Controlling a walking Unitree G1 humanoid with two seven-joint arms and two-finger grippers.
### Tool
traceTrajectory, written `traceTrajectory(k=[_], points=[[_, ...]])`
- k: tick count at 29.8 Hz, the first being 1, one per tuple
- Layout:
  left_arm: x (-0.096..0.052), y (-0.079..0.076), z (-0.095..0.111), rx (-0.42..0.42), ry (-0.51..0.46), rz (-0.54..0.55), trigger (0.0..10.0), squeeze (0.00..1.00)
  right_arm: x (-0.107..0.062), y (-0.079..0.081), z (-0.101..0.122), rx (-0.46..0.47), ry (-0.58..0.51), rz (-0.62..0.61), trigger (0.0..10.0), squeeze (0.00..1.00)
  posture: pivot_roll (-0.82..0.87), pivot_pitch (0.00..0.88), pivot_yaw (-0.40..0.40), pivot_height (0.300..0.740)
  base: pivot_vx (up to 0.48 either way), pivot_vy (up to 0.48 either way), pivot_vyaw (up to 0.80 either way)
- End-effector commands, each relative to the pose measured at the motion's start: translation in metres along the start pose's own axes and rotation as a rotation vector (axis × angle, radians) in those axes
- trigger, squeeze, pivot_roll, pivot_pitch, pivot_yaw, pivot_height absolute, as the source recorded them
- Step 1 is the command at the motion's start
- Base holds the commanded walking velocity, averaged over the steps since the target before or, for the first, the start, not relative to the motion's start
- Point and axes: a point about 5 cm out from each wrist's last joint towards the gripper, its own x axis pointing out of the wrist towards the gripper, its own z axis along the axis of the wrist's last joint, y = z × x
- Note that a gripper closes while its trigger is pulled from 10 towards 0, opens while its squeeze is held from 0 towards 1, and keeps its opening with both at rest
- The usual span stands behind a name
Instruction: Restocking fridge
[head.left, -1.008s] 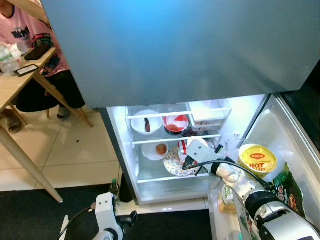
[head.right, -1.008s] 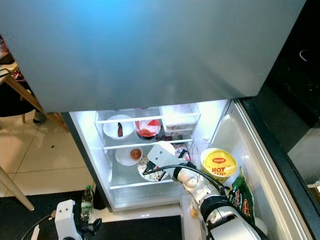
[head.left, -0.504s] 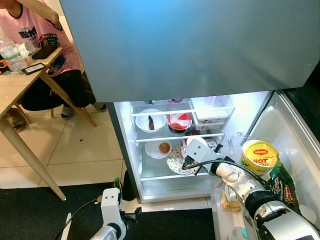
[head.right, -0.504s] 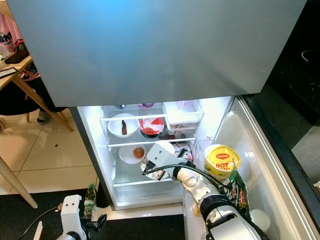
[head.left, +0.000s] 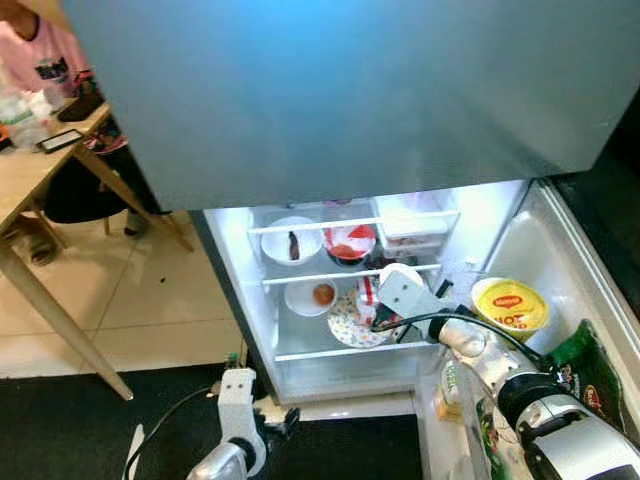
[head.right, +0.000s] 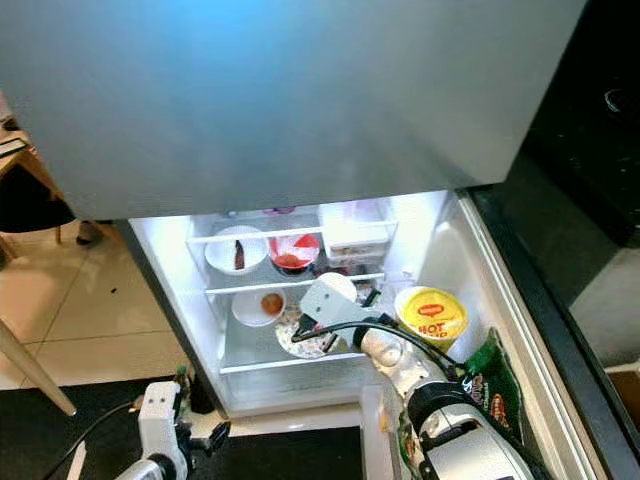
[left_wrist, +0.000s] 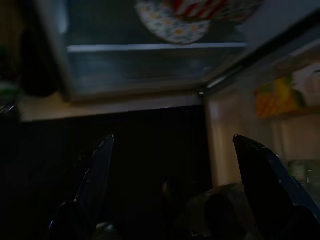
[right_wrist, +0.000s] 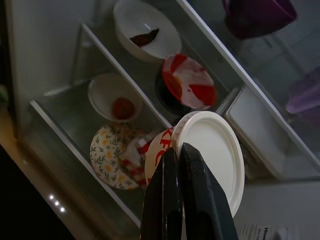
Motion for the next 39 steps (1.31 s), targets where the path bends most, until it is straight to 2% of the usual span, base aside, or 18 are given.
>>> traceTrajectory(k=[1,8,11,14,16,20,24,34,39], points=[[-0.003,0.000,-0.007,0.000,0.017,-0.007,10.0,0.00,0.001,0.003,0.002,0.000,-0.006,0.008,10.0,0.00,-0.09,0.020,0.022,0.740,0.000,0.000,0.00],[0.000,-0.001,0.006,0.050,-0.022,-0.050,10.0,0.00,0.004,0.000,0.012,-0.008,-0.044,0.013,10.0,0.00,-0.09,0.029,0.021,0.740,0.000,0.000,0.00],[0.003,-0.003,0.017,0.129,-0.040,-0.095,10.0,0.00,0.008,0.002,0.024,-0.024,-0.078,0.028,10.0,0.00,-0.09,0.046,0.027,0.740,0.000,0.000,0.00],[0.003,-0.004,0.020,0.156,-0.040,-0.108,10.0,0.00,0.009,0.003,0.027,-0.028,-0.089,0.031,10.0,0.00,-0.09,0.046,0.027,0.740,0.000,0.000,0.00],[0.005,-0.002,0.027,0.200,-0.048,-0.117,10.0,0.00,0.013,0.002,0.043,-0.028,-0.132,0.032,10.0,0.00,-0.09,0.035,0.024,0.740,0.000,0.000,0.00],[0.007,-0.004,0.035,0.221,-0.073,-0.119,10.0,0.00,0.019,0.007,0.063,-0.034,-0.179,0.048,10.0,0.00,-0.08,0.021,0.014,0.740,0.000,0.000,0.00],[0.009,-0.006,0.040,0.227,-0.106,-0.120,10.0,0.00,0.023,0.009,0.067,-0.046,-0.150,0.034,10.0,0.00,-0.07,0.007,0.015,0.740,0.000,0.000,0.00],[0.013,-0.010,0.065,0.231,-0.210,-0.119,10.0,0.00,0.025,-0.002,0.062,-0.045,-0.056,-0.031,10.0,0.00,-0.05,0.004,0.008,0.740,0.000,0.000,0.00],[0.014,-0.011,0.091,0.267,-0.320,-0.110,10.0,0.00,0.026,-0.012,0.061,-0.067,-0.020,-0.069,10.0,0.00,-0.05,0.016,0.008,0.740,0.000,0.000,0.00]])
